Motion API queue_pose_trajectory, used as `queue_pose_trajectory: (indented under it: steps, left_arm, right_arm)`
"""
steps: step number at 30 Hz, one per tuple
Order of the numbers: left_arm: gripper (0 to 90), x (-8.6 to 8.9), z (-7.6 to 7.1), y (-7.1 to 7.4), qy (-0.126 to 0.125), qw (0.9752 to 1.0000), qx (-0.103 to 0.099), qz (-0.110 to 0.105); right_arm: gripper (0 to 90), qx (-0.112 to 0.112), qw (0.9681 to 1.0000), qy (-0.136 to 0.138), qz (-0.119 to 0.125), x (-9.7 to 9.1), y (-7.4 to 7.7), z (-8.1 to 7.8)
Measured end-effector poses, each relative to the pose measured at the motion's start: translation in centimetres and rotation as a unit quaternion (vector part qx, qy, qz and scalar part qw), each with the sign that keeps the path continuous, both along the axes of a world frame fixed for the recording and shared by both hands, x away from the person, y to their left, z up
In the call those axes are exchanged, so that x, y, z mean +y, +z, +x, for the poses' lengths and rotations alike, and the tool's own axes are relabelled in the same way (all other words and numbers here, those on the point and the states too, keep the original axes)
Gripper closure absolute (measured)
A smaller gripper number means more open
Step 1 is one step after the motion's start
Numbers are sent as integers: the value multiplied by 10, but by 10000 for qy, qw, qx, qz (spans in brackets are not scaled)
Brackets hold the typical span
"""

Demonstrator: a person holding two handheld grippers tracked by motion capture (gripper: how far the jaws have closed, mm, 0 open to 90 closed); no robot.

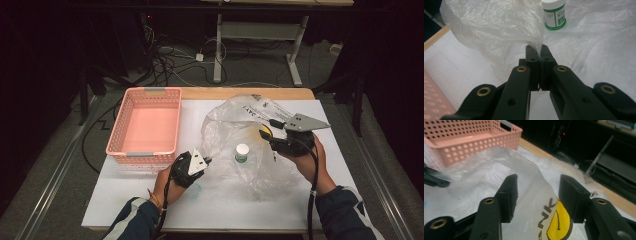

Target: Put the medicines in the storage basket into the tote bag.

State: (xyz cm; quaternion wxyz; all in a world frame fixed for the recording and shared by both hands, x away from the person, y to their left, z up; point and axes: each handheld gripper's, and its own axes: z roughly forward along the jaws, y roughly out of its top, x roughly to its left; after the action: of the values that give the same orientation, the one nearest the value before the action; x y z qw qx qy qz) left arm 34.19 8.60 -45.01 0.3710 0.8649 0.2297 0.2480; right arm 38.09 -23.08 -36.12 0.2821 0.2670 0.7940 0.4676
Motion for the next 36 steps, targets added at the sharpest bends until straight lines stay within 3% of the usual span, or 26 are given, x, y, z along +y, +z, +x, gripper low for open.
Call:
queue_pose_trajectory:
  steps: [4, 10, 16, 18, 20, 23, 24, 26, 29, 31, 34, 36]
  left_arm:
    - [862, -1, 0, -1, -6, 10000, 20, 0]
    - [862, 0, -1, 1, 34, 10000, 6, -25]
    - [861, -1, 0, 1, 30, 10000, 4, -44]
    - [862, -2, 0, 1, 22, 10000, -4, -42]
    - [861, -2, 0, 2, 18, 10000, -7, -59]
    - [861, -3, 1, 2, 3, 10000, 0, -67]
    - [861, -3, 1, 2, 1, 10000, 0, -89]
    - [861, -3, 2, 1, -11, 9999, 38, -131]
    - [861, -2, 2, 1, -8, 9999, 54, -160]
    - [861, -2, 2, 1, 8, 9999, 40, -156]
    - [861, 0, 2, 1, 4, 9999, 35, -166]
    - [860, 2, 1, 3, 61, 9998, -5, -199]
  right_arm:
    - [401, -141, 9992, 355, 89, -2, 9, -29]
    - [283, 41, 9953, 938, 241, -4, 1, -76]
    - [154, 160, 9919, 1244, -216, 4, -31, -116]
    - [172, 155, 9930, 1116, -359, 6, -42, -121]
    - [160, 335, 9922, 1090, -502, 8, -53, -121]
    - [161, 301, 9916, 978, -791, 12, -66, -119]
    - [183, 337, 9907, 942, -922, 13, -69, -117]
    - [245, 183, 9912, 493, -1213, 15, -77, -112]
    - [457, 184, 9908, 432, -1269, 9, -85, -102]
    - [615, 66, 9896, 459, -1361, 6, -85, -98]
    - [786, 178, 9928, 463, -1088, -2, -81, -92]
    - [856, 96, 9931, 414, -1090, -4, -78, -92]
